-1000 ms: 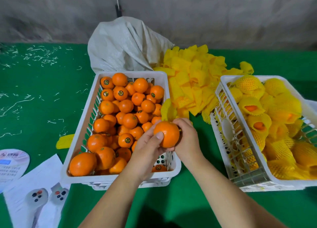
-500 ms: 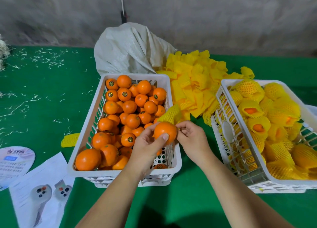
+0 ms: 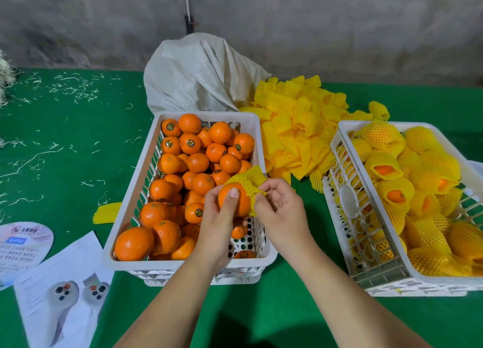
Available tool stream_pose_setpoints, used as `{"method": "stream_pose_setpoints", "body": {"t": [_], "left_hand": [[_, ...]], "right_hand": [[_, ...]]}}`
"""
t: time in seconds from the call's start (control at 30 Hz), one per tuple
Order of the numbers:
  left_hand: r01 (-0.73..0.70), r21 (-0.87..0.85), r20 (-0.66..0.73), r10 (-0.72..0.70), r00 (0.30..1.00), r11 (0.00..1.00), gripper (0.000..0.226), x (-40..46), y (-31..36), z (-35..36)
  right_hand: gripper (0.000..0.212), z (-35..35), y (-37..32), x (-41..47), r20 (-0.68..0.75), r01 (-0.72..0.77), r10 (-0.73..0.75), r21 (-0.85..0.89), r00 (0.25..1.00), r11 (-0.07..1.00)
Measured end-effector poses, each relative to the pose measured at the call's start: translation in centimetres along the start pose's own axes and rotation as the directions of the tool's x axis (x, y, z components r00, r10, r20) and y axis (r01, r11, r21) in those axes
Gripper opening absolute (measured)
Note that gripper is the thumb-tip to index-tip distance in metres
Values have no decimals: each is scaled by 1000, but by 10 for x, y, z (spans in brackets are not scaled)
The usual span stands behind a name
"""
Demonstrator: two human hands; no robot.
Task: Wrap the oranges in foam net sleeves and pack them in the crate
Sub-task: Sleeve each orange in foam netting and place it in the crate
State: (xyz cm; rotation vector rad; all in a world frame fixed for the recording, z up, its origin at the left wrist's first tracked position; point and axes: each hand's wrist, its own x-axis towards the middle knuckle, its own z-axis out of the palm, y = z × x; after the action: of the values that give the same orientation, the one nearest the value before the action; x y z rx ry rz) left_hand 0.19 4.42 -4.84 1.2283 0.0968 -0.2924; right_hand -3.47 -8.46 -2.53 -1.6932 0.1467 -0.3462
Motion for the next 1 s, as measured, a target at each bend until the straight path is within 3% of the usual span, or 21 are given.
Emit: {"method": "stream_pose_setpoints", "body": {"t": [0.07, 0.13, 0.2, 0.27, 0.37, 0.47, 0.57, 0.67, 0.73, 0.8, 0.9, 1.0], "left_hand": [[14, -14, 68, -13, 998, 1000, 61, 0, 1, -2], [38, -27, 91, -36, 995, 999, 63, 1, 2, -3], [47, -30, 92, -44, 995, 998, 62, 2, 2, -4], [23, 13, 119, -24, 993, 1000, 56, 2, 0, -4], [-66, 163, 255, 23, 967, 984, 49, -1, -3, -2], [-158, 270, 350, 56, 935, 950, 52, -3, -9, 3], [-181, 289, 202, 125, 971, 940, 38, -1, -8, 5], [-57, 199, -32, 64, 997, 978, 40, 3, -8, 0], [-10, 129, -67, 18, 998, 992, 40, 5, -7, -2], [13, 54, -41, -11, 999, 998, 40, 4, -5, -1], [43, -77, 64, -38, 997, 996, 38, 1, -1, -2], [66, -118, 192, -42, 981, 991, 51, 1, 1, -6]], "right_hand": [[35, -8, -3, 9, 65, -2, 19, -252, 998, 968], [50, -16, -3, 16, 188, 132, -36, -531, 982, 837], [39, -21, -5, 21, 199, 237, -139, -652, 970, 720], [23, -23, -8, 26, 117, 245, -231, -700, 966, 671], [28, -22, -16, 35, 35, 210, -242, -628, 970, 749], [29, -15, -25, 28, 112, 278, -263, -579, 958, 766], [31, -14, -23, 16, 243, 400, -319, -603, 916, 690], [32, -18, -13, 6, 288, 451, -348, -595, 892, 665], [25, -15, -3, -2, 275, 462, -371, -573, 887, 677], [23, -8, 9, -5, 253, 388, -296, -542, 921, 745], [45, 3, 23, -6, 159, 165, -100, -477, 982, 863], [43, 9, 26, -7, 8, 167, -182, -433, 983, 886]]}}
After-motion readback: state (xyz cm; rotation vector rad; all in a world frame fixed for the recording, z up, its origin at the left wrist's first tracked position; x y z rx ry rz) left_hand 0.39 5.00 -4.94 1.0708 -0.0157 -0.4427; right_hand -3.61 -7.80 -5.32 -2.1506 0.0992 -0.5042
